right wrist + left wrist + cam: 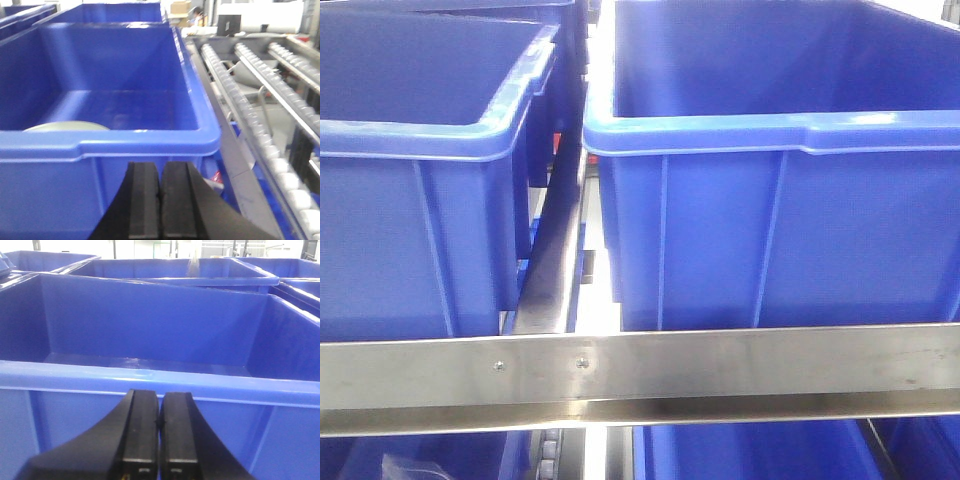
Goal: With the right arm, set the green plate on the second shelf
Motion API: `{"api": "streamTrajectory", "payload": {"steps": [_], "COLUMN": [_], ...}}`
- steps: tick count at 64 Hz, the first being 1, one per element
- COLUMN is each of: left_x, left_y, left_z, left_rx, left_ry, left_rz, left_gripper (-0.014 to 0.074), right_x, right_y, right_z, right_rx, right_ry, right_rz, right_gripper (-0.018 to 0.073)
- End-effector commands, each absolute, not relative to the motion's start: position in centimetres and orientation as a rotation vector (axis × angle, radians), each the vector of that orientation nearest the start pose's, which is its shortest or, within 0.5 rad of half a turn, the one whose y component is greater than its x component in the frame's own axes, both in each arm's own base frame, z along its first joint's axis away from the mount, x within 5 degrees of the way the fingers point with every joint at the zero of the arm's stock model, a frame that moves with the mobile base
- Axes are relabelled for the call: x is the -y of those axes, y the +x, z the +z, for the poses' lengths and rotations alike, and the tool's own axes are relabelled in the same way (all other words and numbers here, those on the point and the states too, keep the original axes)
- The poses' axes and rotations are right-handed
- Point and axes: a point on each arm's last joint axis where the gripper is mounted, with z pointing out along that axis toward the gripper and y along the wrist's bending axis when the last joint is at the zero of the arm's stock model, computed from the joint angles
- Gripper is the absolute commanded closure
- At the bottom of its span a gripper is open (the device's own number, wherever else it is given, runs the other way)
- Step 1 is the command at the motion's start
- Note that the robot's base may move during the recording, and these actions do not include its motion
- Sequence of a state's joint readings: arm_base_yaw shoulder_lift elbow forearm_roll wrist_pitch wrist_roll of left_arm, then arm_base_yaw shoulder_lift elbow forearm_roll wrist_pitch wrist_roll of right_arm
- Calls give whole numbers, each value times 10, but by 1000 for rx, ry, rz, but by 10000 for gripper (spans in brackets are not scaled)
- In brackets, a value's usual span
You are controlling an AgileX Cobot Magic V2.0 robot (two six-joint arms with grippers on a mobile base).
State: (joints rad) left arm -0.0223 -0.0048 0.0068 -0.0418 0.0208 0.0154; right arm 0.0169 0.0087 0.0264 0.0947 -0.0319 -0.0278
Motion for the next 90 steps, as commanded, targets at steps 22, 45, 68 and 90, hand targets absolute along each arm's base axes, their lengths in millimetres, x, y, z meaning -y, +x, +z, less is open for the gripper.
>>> {"api": "streamTrajectory", "payload": {"steps": [22,45,68,90], "left_x": [1,1,1,1], "left_y": [56,56,56,56], "left_z": [204,204,204,204], "left_rx": [-1447,-1447,-1447,-1447], "left_ry": [-6,-6,-6,-6], "left_rz": [-49,-49,-49,-49], "left_gripper": [466,466,466,466], "right_x": [0,-1,-1,-1], "right_y": [52,52,52,52], "right_z": [221,223,223,222], "right_rx": [-1361,-1338,-1329,-1342], "right_ry": [25,22,19,19], "right_rz": [36,50,52,52], "right_gripper": [501,501,501,501]}}
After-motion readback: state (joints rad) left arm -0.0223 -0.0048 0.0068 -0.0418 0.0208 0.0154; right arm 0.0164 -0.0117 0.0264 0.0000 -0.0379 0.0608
